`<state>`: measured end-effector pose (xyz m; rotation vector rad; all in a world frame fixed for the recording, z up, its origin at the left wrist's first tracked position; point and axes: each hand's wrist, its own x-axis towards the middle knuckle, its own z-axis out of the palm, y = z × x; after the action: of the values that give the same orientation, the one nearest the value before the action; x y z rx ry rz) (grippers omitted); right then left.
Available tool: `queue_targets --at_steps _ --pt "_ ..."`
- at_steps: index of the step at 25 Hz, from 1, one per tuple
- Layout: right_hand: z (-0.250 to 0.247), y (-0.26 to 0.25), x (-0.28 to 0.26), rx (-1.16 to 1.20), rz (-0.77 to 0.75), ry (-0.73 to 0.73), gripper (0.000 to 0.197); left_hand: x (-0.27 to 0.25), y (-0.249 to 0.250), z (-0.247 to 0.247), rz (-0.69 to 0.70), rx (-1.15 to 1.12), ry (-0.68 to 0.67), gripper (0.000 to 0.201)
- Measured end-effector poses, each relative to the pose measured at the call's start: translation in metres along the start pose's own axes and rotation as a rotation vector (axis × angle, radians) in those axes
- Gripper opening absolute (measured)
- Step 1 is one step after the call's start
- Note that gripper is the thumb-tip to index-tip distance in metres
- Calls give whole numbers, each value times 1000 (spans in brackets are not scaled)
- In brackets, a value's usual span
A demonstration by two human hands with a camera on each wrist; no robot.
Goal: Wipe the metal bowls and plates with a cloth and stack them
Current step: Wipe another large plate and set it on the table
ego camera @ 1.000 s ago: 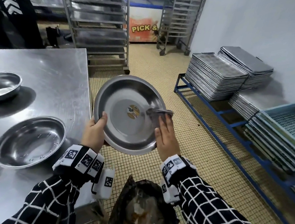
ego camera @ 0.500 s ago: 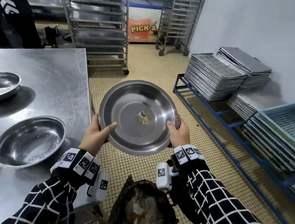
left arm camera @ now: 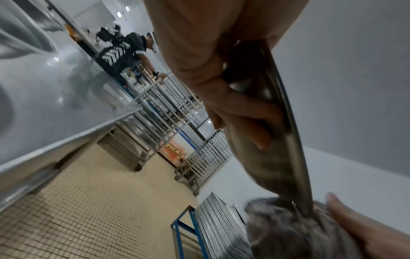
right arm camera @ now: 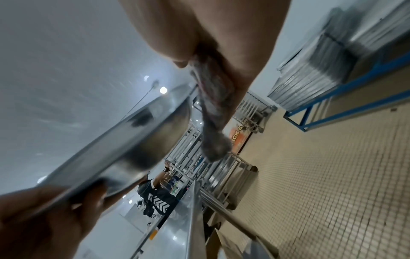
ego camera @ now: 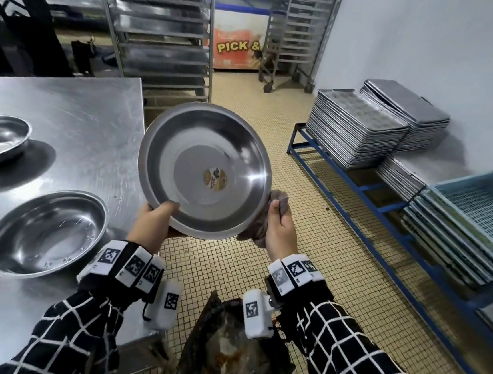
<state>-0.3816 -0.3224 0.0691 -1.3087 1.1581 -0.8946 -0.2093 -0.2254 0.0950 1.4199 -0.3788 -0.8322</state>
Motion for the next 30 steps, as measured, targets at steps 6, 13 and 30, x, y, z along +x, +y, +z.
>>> queue_targets --at_steps 6,13,30 --pt "19 5 -13 -488 -416 -365 36 6 1 -11 -28 70 -17 12" --pt "12 31 -11 -1178 -651 -707 54 12 -1 -18 34 100 -41 29" --pt "25 50 -10 -1052 -388 -269 61 5 -7 -2 146 27 61 13"
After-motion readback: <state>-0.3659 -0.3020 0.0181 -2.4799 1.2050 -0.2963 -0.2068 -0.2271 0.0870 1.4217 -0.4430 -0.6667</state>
